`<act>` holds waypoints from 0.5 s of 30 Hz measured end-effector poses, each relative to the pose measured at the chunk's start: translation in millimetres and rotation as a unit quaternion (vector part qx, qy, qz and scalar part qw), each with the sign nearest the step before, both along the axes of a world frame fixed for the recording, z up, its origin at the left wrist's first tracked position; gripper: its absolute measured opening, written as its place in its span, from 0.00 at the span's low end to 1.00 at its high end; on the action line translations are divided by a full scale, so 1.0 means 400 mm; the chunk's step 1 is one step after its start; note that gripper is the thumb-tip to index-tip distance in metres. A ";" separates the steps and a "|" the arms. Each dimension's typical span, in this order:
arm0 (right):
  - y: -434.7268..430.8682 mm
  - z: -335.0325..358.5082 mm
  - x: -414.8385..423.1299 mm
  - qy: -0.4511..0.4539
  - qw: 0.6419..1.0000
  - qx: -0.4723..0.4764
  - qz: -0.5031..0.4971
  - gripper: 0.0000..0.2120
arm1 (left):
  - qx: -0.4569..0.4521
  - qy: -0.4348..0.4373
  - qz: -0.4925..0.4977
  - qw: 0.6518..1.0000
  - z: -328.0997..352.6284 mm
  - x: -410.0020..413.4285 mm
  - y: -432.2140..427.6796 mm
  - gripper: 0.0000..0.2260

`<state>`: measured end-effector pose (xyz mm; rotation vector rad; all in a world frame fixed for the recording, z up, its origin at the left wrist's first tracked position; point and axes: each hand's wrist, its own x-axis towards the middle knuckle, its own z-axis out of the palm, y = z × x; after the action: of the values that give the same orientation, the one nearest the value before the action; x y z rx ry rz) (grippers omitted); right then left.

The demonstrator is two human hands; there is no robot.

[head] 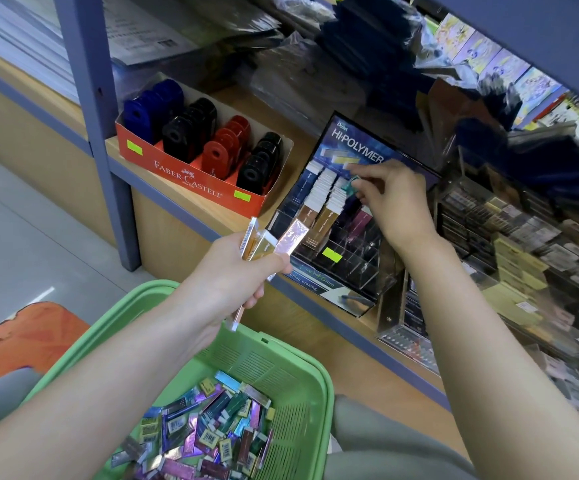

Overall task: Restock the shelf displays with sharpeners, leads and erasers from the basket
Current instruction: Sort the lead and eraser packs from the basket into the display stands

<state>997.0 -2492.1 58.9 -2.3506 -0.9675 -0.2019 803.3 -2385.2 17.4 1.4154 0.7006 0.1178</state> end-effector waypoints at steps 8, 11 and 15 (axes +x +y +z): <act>0.023 -0.012 0.006 0.027 0.999 -0.044 0.017 0.07 | 0.001 -0.002 0.002 1.000 0.006 -0.005 0.001 0.17; 0.022 -0.007 0.000 0.016 0.997 -0.074 0.012 0.18 | 0.004 0.006 0.002 1.000 0.007 -0.003 0.003 0.23; 0.015 -0.001 -0.025 -0.036 0.993 -0.116 0.004 0.19 | 0.006 0.004 0.002 1.000 0.008 -0.003 0.006 0.20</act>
<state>987.0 -2486.1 58.6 -2.5663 -1.0856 -0.1810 802.2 -2382.6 20.5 1.4263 0.7097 0.1194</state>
